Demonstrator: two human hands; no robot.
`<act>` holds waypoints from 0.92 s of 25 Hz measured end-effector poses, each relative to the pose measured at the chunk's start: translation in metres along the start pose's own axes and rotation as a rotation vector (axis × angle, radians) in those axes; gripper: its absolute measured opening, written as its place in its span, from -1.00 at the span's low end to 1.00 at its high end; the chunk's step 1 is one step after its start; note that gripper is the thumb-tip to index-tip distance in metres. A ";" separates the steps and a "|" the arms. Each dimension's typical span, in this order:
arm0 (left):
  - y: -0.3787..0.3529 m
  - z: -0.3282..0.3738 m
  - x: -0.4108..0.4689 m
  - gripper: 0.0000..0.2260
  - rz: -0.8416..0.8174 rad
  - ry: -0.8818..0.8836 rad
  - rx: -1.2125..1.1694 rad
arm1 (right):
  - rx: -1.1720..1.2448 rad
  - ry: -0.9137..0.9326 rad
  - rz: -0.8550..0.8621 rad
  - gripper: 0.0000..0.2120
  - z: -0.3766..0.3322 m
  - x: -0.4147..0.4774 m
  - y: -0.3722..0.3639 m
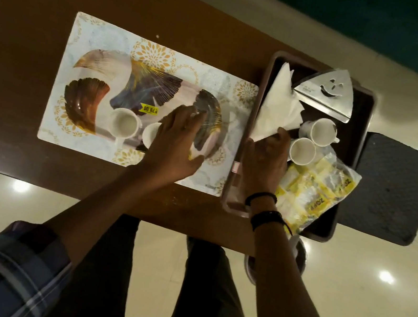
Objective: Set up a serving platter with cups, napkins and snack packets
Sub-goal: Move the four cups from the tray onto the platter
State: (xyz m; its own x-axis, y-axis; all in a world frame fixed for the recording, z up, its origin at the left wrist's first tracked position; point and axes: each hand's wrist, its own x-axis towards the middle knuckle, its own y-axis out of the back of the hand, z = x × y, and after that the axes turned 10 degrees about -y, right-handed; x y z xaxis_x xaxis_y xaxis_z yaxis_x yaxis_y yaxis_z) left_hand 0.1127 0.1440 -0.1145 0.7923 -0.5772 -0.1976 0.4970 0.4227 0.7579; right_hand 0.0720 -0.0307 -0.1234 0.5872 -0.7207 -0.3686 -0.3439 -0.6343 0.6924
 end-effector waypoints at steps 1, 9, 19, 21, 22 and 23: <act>-0.011 0.016 0.008 -0.27 -0.035 -0.040 0.006 | 0.003 -0.001 0.044 -0.42 0.008 0.013 0.017; -0.099 0.112 0.076 -0.24 -0.133 -0.174 0.054 | -0.088 -0.002 0.052 -0.41 0.054 0.107 0.099; -0.141 0.137 0.134 -0.27 -0.161 -0.076 0.074 | -0.281 0.149 -0.226 -0.49 0.070 0.170 0.106; -0.139 0.133 0.130 -0.39 -0.117 -0.074 0.018 | -0.359 0.187 -0.201 -0.41 0.069 0.171 0.105; -0.136 0.132 0.126 -0.43 -0.077 -0.065 -0.012 | -0.387 0.195 -0.203 -0.37 0.068 0.172 0.104; -0.131 0.130 0.123 -0.45 -0.029 -0.058 -0.030 | -0.410 0.201 -0.219 -0.31 0.068 0.173 0.102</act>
State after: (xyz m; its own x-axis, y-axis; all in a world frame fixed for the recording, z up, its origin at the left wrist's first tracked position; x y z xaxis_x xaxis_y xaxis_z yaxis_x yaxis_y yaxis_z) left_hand 0.0986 -0.0733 -0.1570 0.7561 -0.6285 -0.1825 0.5307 0.4256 0.7330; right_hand 0.0884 -0.2388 -0.1591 0.7567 -0.4894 -0.4335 0.0957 -0.5730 0.8139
